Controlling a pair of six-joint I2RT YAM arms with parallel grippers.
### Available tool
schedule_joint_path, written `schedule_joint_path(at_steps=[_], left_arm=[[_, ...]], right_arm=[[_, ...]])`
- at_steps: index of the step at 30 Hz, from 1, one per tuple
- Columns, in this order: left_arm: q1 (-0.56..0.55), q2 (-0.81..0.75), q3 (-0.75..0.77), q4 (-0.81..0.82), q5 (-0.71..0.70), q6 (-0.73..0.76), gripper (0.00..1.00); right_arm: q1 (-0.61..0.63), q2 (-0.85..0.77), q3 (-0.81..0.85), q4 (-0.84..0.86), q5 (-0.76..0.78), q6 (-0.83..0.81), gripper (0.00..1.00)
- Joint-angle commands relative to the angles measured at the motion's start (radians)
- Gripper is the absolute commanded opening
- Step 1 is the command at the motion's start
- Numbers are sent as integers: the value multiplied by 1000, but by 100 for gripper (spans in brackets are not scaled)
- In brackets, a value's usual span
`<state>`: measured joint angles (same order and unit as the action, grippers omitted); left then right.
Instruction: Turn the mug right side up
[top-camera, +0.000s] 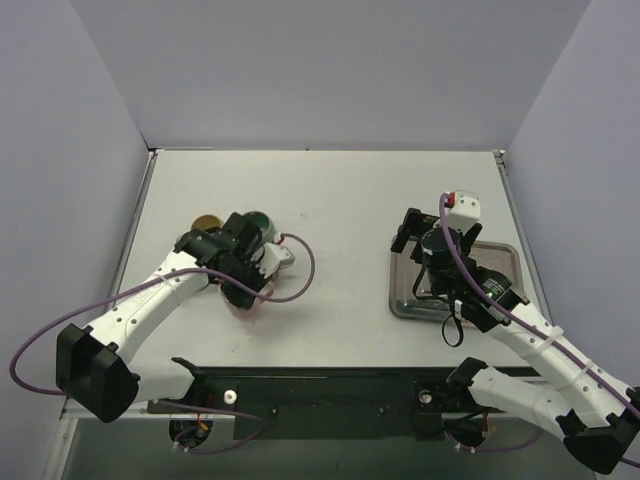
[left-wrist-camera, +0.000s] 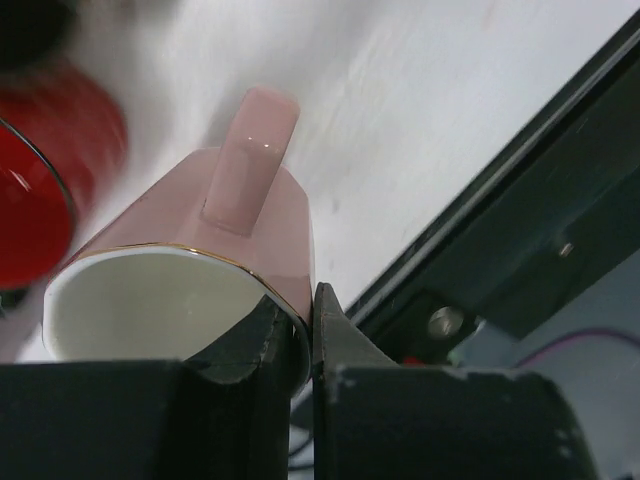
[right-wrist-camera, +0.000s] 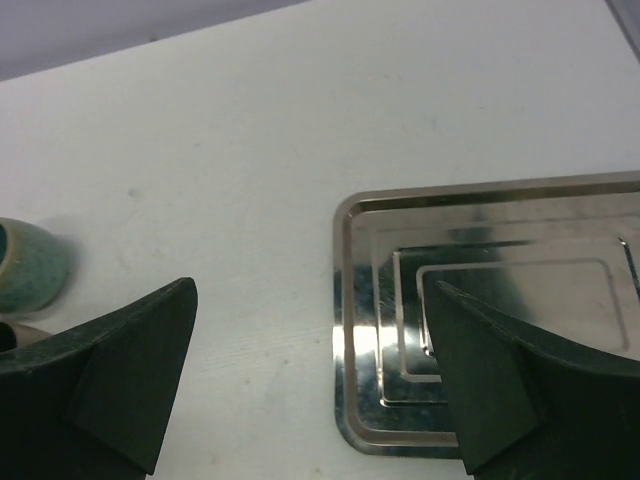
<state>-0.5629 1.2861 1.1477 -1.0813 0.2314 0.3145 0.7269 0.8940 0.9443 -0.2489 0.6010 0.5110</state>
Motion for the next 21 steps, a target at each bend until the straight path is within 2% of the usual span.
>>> schedule_joint_path(at_steps=[1,5,12,14,16,19,21], left_arm=[[20,-99,-100,-77,-211,123,0],[57,-128,-189,32,-208,118,0],[123,-180,-345,196,-81,181,0],[123,-200,-381,215,-63,192,26],[123,-229,-364,190,-50,195,72],[124,-292,-289,135,-53,163,77],[127,-353,-215,141,-102,77,79]], right_arm=[[-7,-7,-50,-73,126,-14,91],[-9,-4,-79,-64,120,-3,91],[-29,-58,-153,-26,129,3,92],[-47,-72,-173,-23,131,9,92],[-66,-84,-190,-23,131,12,93],[-90,-95,-217,-18,138,9,94],[-115,-98,-251,6,155,1,95]])
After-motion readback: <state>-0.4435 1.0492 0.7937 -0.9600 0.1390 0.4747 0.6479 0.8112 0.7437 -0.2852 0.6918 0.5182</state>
